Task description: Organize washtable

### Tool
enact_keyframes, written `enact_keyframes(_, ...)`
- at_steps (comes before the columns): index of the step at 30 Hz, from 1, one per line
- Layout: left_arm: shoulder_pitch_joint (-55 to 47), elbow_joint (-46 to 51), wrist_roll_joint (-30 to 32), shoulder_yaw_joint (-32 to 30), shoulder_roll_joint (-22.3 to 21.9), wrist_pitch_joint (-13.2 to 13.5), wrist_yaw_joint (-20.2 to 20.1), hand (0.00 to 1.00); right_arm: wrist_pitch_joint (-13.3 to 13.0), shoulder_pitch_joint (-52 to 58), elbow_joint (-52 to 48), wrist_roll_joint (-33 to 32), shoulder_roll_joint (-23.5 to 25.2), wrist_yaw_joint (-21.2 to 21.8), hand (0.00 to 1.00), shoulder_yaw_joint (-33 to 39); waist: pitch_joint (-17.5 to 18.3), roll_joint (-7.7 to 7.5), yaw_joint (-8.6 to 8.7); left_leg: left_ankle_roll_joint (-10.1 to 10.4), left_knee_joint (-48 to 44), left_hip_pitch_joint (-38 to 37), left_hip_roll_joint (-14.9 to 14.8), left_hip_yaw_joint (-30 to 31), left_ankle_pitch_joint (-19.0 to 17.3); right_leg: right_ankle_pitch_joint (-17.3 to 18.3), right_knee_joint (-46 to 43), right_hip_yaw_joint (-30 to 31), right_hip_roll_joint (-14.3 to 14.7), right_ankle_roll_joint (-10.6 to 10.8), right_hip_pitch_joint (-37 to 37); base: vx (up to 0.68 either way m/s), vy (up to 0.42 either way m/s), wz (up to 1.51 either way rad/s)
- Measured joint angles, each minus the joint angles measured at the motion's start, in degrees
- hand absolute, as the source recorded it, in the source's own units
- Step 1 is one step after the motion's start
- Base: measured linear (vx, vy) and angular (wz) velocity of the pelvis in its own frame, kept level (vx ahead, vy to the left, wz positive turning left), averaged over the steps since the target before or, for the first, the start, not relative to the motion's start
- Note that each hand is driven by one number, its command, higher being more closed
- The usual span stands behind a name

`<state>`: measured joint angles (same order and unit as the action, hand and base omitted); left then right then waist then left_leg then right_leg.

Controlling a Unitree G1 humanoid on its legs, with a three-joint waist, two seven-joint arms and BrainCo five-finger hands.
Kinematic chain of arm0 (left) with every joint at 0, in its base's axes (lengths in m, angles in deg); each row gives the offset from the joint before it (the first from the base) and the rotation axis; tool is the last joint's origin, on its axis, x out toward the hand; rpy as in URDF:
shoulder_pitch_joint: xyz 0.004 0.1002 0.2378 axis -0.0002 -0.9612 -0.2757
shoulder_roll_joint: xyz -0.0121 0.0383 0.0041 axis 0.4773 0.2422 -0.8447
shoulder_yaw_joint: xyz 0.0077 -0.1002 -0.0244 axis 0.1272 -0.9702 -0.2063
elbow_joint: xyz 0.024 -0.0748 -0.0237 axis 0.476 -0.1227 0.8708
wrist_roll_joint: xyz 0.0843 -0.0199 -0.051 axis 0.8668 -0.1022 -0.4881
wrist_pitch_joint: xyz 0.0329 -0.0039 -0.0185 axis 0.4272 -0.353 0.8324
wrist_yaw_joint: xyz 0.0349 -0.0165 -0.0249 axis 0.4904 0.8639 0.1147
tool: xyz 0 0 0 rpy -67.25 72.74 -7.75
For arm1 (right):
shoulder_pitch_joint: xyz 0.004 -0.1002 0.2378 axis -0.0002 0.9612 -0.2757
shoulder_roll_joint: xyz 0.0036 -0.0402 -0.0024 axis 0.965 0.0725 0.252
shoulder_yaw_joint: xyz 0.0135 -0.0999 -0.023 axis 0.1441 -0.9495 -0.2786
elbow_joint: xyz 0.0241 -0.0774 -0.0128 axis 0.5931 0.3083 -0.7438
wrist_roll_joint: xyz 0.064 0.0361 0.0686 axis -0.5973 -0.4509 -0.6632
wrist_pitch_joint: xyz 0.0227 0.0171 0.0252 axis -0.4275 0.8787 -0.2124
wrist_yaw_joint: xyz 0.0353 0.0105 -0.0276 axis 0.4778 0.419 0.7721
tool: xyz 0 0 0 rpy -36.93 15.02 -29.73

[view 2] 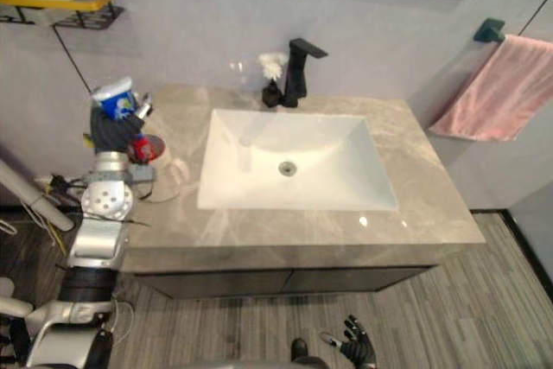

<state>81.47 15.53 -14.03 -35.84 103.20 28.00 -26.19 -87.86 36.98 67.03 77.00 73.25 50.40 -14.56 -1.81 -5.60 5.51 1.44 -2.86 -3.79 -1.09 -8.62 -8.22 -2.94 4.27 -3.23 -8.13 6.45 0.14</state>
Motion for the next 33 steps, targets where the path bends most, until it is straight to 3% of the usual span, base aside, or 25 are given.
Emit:
enact_keyframes(17, -1.3, -0.7, 0.0, 0.0, 0.1, -0.1, -0.8, 0.00, 0.0, -0.1, 0.0, 0.0, -1.3, 0.0, 0.00, 0.0, -0.6, 1.39, -0.02, 0.0, -0.2, -0.2, 0.0, 0.5, 0.0, -1.0, 1.3, -1.5, 0.0, -1.0, -1.1, -0.03, -0.025, 0.01)
enact_keyframes(23, -1.5, 0.7, 0.0, -0.1, -2.7, 0.0, -0.7, 0.00, 0.0, 0.0, 0.0, -1.1, -1.6, 0.0, 0.00, -0.5, -0.4, 2.44, -0.07, 0.0, -0.3, 0.1, 0.0, 0.7, 0.1, -1.0, 1.3, -1.2, -0.1, -0.9, -1.1, -0.02, -0.026, 0.01)
enact_keyframes(33, -1.6, 10.3, 3.3, 0.4, -4.7, 0.9, 1.1, 0.00, 0.0, 0.0, 1.8, -1.2, -1.6, 0.0, 0.00, -1.1, -0.4, 2.73, -0.15, 0.0, -0.6, -0.1, 0.0, 0.9, 0.1, -0.8, 0.8, -1.1, 0.0, -0.7, -1.2, -0.01, -0.006, 0.00)
